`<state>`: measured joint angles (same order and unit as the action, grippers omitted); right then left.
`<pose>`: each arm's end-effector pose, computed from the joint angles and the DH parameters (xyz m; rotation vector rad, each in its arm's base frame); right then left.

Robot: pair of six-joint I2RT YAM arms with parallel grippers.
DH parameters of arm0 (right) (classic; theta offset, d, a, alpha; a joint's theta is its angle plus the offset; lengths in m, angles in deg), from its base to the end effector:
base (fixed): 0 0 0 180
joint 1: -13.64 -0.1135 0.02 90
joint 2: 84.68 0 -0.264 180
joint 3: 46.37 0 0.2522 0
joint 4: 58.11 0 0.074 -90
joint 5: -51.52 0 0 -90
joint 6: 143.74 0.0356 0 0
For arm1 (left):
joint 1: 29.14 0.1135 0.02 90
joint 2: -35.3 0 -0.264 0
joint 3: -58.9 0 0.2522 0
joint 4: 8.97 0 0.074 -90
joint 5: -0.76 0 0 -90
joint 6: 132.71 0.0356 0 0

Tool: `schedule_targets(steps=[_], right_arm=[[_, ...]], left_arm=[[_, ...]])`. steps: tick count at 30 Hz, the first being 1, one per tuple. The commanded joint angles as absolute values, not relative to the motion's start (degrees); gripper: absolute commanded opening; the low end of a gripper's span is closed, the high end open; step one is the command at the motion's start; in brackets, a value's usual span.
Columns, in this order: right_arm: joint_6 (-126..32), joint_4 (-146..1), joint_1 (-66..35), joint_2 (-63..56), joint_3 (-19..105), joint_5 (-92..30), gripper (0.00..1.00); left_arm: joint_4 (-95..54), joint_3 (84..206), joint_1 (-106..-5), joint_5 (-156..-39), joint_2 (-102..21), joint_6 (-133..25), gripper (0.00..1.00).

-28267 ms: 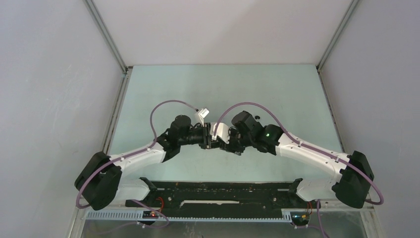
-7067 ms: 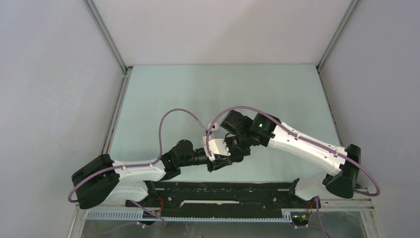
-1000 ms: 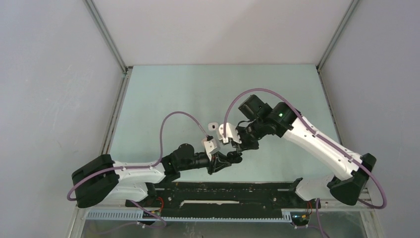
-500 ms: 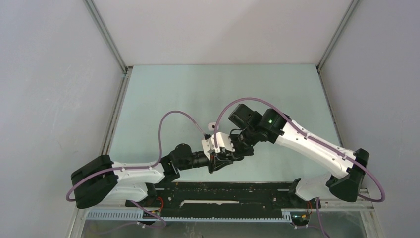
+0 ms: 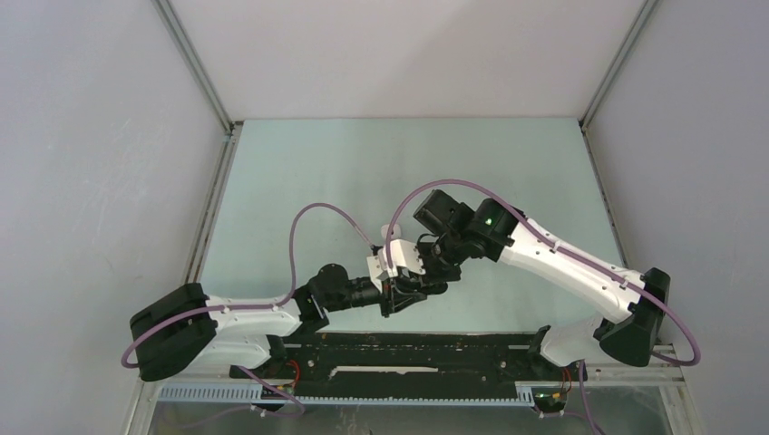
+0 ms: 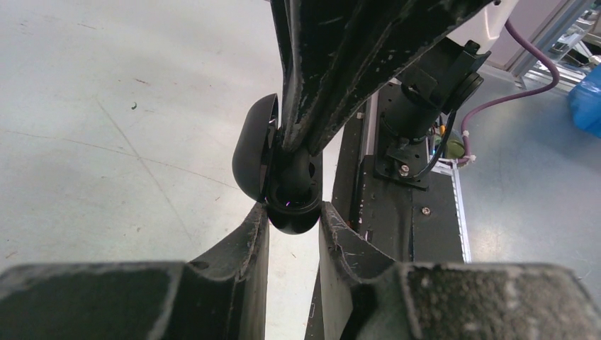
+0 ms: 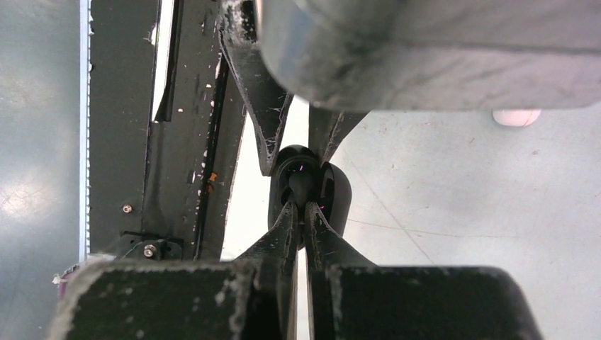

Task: Insert the wireless bluetooth earbuds into the charging case
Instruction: Place the earbud in the charging case.

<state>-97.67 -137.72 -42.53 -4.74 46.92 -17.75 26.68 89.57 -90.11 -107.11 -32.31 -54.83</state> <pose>0.1357 0.2250 0.3335 -2.1497 1.6644 0.5549 0.1015 -0.2054 0.2036 0.9501 1.4539 -1.2163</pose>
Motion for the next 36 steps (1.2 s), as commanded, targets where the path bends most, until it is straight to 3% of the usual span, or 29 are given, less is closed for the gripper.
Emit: schedule_targets(steps=[1, 12, 19, 27, 36], right_arm=[[-97.37, -137.12, -43.32, -4.11, 47.00, -18.91, 0.00], [-96.34, -136.88, -44.97, -2.73, 46.30, -21.91, 0.01], [-95.17, -136.65, -45.58, -2.70, 46.28, -21.34, 0.12], [-94.88, -137.28, -45.76, -2.04, 46.25, -20.07, 0.08], [-95.21, -138.01, -46.15, -2.56, 46.29, -18.43, 0.16]], left_arm=[[32.23, 89.15, -90.23, -108.43, -32.53, -55.89, 0.01], [34.13, 88.45, -90.27, -108.84, -33.02, -56.66, 0.01], [34.65, 88.01, -90.22, -108.66, -32.85, -56.86, 0.01], [35.29, 87.66, -90.23, -108.43, -32.66, -57.11, 0.01], [35.89, 87.39, -90.22, -108.20, -33.15, -57.30, 0.01]])
